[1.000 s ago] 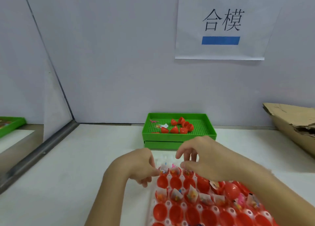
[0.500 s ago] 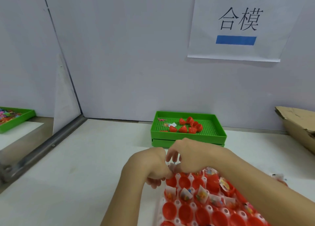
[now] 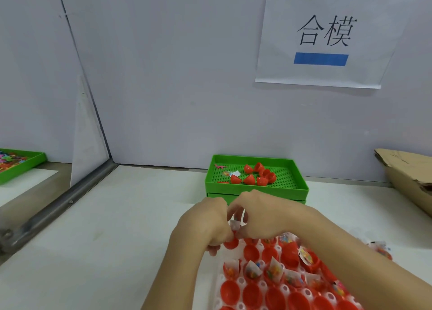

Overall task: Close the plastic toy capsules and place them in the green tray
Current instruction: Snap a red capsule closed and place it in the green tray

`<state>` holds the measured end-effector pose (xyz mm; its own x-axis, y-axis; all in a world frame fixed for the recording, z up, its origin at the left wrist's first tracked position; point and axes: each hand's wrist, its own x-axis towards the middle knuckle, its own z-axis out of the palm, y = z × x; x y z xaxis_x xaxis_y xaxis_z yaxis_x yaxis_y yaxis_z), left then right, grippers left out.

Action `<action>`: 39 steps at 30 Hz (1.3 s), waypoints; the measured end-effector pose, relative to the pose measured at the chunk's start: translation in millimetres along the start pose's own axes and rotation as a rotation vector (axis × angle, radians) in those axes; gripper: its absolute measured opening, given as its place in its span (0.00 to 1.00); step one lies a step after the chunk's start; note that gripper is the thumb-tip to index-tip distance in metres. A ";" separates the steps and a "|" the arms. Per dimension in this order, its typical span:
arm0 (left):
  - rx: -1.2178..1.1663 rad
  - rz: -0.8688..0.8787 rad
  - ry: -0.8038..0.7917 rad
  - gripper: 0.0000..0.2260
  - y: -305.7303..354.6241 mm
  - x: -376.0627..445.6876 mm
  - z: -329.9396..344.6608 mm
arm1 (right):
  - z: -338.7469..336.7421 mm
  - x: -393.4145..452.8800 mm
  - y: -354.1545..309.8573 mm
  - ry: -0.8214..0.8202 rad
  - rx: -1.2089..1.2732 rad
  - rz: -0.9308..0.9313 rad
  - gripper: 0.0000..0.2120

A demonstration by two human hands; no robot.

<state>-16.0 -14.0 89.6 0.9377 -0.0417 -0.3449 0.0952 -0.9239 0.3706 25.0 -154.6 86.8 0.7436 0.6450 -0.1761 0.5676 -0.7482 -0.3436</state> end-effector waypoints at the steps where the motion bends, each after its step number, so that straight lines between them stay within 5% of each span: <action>1: 0.008 -0.003 0.020 0.09 -0.3 -0.8 -0.7 | -1.5 0.2 0.8 0.007 0.006 0.003 0.17; 12: 0.028 0.106 0.382 0.02 4.6 -12.3 -12.7 | -20.5 -14.5 11.1 0.228 0.155 0.021 0.21; 24: -0.090 0.445 0.457 0.08 37.7 -17.8 -6.8 | -26.9 -86.5 37.1 0.457 0.289 0.120 0.09; 34: -0.400 0.488 0.504 0.04 65.2 -22.0 10.2 | -28.9 -116.5 46.1 0.568 0.412 0.219 0.09; 39: -0.485 0.476 0.723 0.05 76.1 -31.8 7.1 | -36.5 -123.4 45.4 0.689 0.416 0.301 0.14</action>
<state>-40.9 -85.7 122.7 0.8764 0.0233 0.4811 -0.3695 -0.6083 0.7025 -28.1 -273.9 126.6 0.9669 0.0888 0.2393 0.2361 -0.6676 -0.7061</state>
